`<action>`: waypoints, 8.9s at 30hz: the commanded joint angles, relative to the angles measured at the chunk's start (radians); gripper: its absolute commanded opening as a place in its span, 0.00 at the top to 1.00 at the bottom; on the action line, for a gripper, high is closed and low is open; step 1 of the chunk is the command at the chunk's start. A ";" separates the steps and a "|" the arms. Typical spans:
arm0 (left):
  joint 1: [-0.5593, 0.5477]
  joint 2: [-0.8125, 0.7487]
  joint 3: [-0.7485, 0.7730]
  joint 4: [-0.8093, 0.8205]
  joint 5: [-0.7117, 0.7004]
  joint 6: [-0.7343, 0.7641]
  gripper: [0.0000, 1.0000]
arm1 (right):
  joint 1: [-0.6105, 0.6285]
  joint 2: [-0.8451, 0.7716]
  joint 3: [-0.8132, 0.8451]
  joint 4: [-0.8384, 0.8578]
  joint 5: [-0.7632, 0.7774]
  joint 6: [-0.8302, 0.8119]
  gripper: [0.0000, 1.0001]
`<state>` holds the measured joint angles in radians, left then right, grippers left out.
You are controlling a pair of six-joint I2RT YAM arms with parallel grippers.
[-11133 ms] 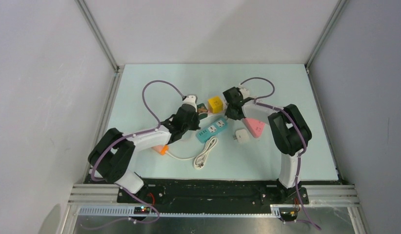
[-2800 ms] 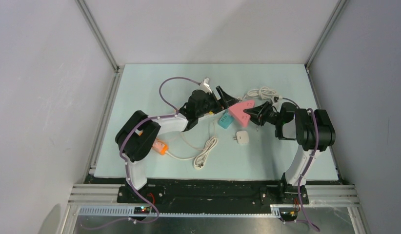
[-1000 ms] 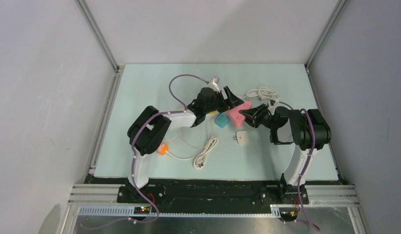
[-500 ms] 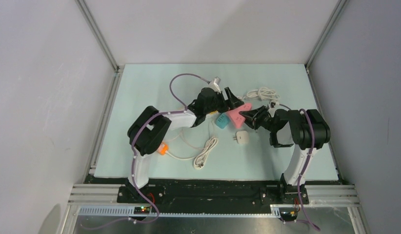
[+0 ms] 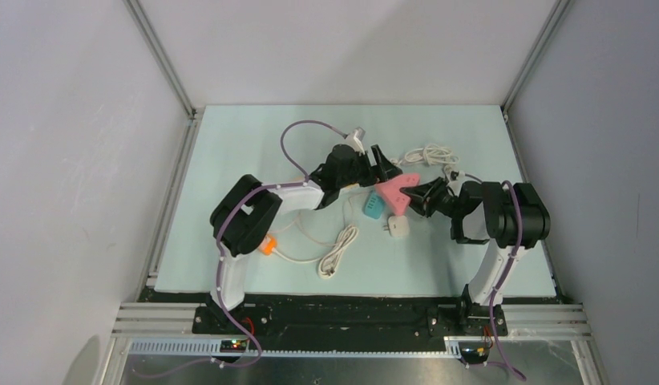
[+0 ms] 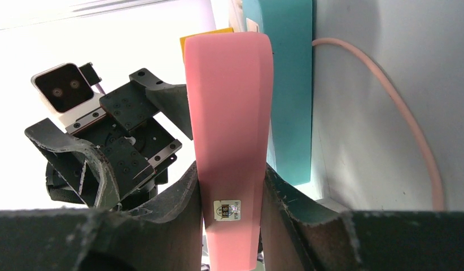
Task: Insert the plug
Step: Insert the plug into the socket.
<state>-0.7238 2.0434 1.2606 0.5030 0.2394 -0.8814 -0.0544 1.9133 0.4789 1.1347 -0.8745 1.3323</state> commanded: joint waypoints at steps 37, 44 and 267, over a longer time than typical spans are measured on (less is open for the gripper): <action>-0.014 -0.206 -0.089 -0.041 -0.036 0.091 0.13 | -0.056 0.023 0.097 -0.348 -0.108 -0.341 1.00; -0.013 -0.187 -0.075 -0.041 -0.021 0.086 0.13 | -0.062 0.037 0.093 -0.389 -0.087 -0.334 1.00; 0.089 -0.558 -0.136 -0.508 -0.170 0.269 0.01 | 0.628 -0.653 0.275 -1.536 1.088 -0.743 0.14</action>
<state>-0.6720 1.5871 1.1763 -0.0090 0.1066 -0.6762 0.5728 1.2709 0.7177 -0.3923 0.1802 0.5945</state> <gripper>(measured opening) 0.979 0.862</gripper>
